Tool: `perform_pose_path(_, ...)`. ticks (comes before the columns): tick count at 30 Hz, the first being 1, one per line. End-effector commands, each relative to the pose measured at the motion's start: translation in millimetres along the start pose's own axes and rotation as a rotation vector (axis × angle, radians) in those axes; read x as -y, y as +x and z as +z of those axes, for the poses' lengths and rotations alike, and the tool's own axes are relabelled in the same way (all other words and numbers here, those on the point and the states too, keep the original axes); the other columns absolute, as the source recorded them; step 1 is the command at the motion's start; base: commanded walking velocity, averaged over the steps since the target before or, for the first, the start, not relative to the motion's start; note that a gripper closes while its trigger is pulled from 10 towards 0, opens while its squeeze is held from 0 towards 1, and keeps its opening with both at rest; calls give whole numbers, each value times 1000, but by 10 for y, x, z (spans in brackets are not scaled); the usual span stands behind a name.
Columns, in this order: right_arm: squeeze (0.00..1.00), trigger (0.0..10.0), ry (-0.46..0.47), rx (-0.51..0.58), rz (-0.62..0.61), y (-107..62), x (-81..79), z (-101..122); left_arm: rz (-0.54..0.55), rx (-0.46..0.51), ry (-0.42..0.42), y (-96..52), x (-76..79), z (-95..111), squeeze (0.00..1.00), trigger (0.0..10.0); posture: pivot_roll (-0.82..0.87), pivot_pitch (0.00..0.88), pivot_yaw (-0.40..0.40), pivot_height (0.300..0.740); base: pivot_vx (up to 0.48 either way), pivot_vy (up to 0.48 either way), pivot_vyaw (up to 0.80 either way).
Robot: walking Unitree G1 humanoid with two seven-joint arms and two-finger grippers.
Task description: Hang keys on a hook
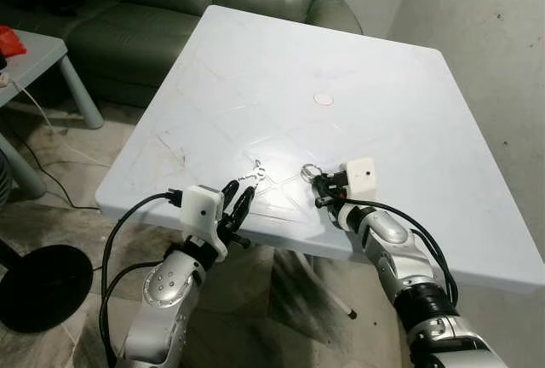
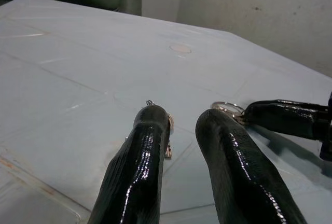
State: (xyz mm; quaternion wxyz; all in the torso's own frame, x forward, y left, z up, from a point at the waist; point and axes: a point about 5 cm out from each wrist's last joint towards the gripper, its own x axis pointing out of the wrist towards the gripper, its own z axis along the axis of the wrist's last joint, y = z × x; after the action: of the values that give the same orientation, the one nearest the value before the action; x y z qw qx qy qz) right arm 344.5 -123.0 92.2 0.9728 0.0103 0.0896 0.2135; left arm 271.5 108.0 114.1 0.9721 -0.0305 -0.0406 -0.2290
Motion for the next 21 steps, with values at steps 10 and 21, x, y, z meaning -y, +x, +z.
perform_pose_path(10,0,0,159,140,-58,-41,166,205,8,1,-6,42,-25,-2,0,10000,69,106,-126,740,0,0,0)
perform_pose_path(21,0,0,156,397,-97,-128,327,598,121,55,-26,222,-269,140,0,10000,59,67,-116,740,0,0,0)
